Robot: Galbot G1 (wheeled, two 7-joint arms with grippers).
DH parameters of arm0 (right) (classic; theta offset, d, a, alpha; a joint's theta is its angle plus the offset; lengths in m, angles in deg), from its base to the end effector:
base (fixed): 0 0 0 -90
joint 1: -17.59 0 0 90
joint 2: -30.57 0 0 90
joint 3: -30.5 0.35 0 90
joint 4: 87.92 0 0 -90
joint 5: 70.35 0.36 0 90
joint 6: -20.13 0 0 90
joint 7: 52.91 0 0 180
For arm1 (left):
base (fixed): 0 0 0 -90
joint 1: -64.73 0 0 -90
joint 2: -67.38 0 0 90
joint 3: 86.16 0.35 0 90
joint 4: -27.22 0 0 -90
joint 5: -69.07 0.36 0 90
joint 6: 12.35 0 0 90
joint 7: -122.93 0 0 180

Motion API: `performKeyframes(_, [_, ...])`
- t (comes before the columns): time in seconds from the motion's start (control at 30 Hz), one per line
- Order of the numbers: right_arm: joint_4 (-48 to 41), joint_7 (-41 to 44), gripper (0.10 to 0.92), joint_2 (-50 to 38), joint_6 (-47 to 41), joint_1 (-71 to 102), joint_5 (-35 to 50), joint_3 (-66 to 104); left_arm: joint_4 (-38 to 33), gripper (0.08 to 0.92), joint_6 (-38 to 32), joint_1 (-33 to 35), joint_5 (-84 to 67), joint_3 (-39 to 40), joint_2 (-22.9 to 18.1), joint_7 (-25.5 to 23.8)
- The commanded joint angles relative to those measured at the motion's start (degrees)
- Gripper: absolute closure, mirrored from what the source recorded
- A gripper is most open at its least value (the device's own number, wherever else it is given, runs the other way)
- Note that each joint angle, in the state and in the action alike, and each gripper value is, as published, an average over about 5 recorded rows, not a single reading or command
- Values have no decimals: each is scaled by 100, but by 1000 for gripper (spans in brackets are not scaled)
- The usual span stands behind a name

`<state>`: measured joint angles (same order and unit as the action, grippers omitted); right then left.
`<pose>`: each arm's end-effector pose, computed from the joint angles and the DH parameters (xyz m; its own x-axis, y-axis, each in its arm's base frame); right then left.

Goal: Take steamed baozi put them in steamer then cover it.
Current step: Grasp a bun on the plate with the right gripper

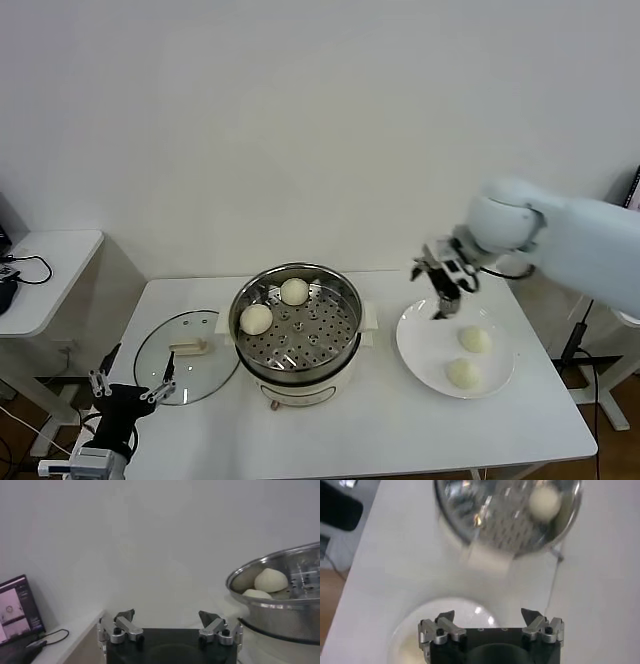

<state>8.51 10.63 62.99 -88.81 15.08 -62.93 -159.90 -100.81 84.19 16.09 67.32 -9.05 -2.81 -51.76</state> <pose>0.4654 -0.0728 -0.0442 -0.2439 -0.1513 0.9579 -0.9144 -0.2933 -0.2791 0.1419 0.1030 -0.2571 -0.9915 -0.0847 0.0988 -0.0413 0.9249 0.3779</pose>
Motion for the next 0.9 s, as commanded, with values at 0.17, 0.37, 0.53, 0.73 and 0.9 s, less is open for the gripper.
performKeyframes(0.17, [137, 138, 202, -1502, 722, 2890, -1454, 1898, 22, 177, 52, -6, 31, 57, 10, -14])
performKeyframes(0.37, [-251, 41, 203, -1135, 713, 3662, -1602, 2439, 29, 177, 67, 4, 31, 26, -7, -14])
performKeyframes(0.53, [-605, 6, 202, -838, 719, 3856, -1704, 2570, 61, 177, 55, 60, 25, -36, -26, -9])
performKeyframes(0.73, [-930, -51, 203, -559, 688, 3989, -1759, 2591, 110, 177, 52, 50, 24, -69, -47, -6])
performKeyframes(0.9, [-1127, -115, 203, -319, 669, 4061, -1790, 2608, 153, 177, 53, 26, 27, -68, -53, -7])
